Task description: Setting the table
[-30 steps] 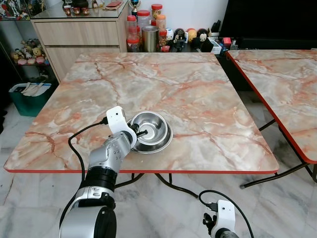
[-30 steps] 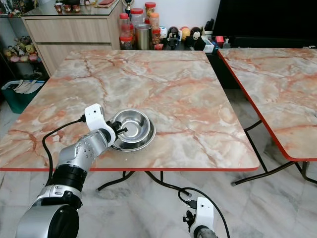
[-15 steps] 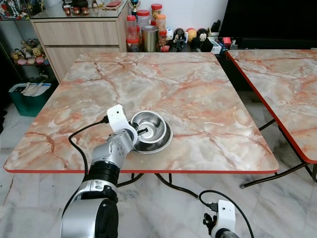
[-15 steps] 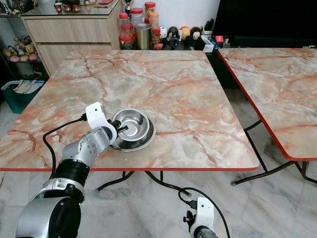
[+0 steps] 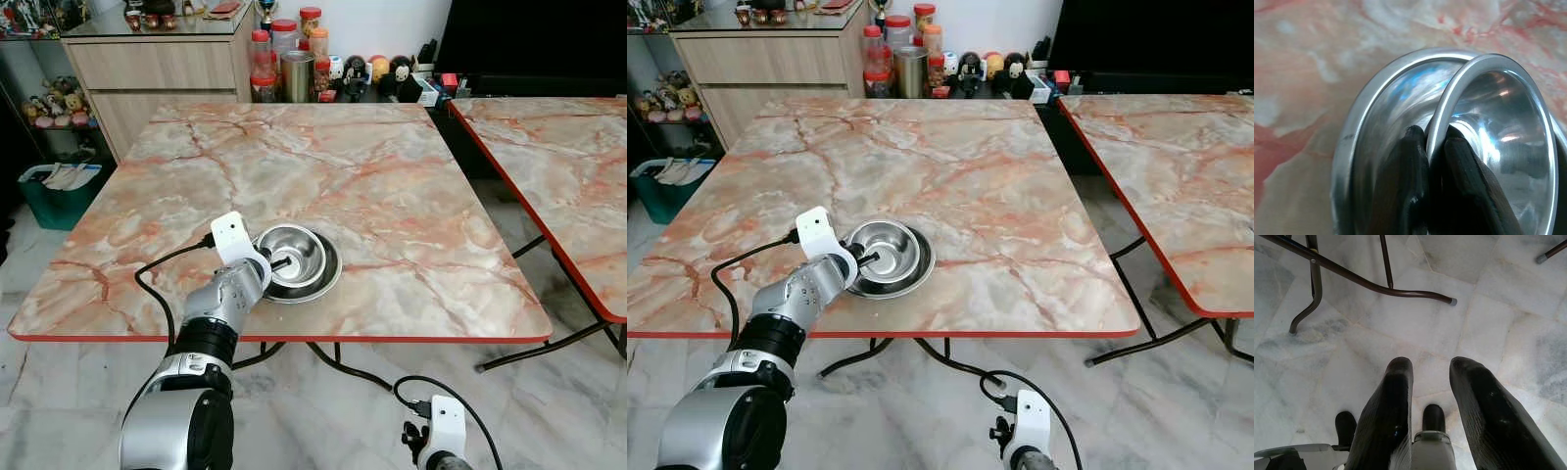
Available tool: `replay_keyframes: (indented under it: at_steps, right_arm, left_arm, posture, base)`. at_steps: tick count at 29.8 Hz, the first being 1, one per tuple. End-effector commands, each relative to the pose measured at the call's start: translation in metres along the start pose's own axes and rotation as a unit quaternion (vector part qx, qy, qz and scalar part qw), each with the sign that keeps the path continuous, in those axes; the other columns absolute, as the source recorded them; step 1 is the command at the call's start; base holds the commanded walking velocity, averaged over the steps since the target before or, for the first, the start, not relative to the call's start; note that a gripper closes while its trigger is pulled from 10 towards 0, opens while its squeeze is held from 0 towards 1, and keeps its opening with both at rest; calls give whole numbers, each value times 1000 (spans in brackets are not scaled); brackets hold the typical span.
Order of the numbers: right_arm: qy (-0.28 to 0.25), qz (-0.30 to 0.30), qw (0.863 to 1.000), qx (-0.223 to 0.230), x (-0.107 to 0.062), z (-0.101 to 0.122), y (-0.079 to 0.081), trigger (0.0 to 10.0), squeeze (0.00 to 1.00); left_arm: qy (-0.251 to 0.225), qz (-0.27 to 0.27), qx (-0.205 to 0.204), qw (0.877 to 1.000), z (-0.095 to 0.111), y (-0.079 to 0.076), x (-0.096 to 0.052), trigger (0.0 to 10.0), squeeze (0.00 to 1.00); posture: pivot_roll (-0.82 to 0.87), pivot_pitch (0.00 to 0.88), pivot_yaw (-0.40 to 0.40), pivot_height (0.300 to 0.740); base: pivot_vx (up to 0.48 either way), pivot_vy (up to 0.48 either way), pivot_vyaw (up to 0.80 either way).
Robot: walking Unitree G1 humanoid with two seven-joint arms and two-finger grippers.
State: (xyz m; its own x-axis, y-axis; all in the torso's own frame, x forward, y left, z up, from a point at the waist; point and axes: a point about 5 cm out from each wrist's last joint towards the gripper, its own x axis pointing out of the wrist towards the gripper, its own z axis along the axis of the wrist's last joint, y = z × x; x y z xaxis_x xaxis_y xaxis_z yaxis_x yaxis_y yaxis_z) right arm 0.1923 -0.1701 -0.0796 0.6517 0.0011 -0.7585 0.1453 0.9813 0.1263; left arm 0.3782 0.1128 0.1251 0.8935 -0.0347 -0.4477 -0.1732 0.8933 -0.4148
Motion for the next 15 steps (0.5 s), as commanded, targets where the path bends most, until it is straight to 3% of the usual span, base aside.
replay_keyframes:
  at_steps: [1,8,9,10,13,14,15]
  right_arm:
    - [3,-4,1000,6,0,-2,-1,10000,0]
    - [4,-4,1000,7,-1,-3,-1,10000,0]
    - [4,-4,1000,7,-1,-3,-1,10000,0]
    - [3,-4,1000,7,-1,-2,-1,10000,0]
    - [3,-4,1000,7,-1,-2,-1,10000,0]
    - [3,-4,1000,7,-1,-3,-1,10000,0]
    - [3,-3,1000,7,-1,-3,0,10000,0]
  left_arm:
    - [-16,12,5,1000,8,0,0,10000,0]
    - [-18,13,7,1000,10,1,1,10000,0]
    - [-18,14,7,1000,10,1,1,10000,161]
    - [-19,14,8,1000,10,1,1,10000,933]
    - [-20,14,8,1000,10,1,1,10000,933]
    - [-20,14,8,1000,10,1,1,10000,761]
    - [-19,14,8,1000,10,1,1,10000,761]
  posture:
    - [-26,0,-3,736]
    - [-26,0,-2,736]
    - [-25,0,-2,736]
    - [-25,0,-2,736]
    - [-25,0,-3,736]
    - [-25,0,0,736]
    - [-25,0,0,736]
  base:
    - [0,0,0]
    - [0,0,0]
    - [0,0,0]
    - [0,0,0]
    - [0,0,0]
    - [0,0,0]
    - [0,0,0]
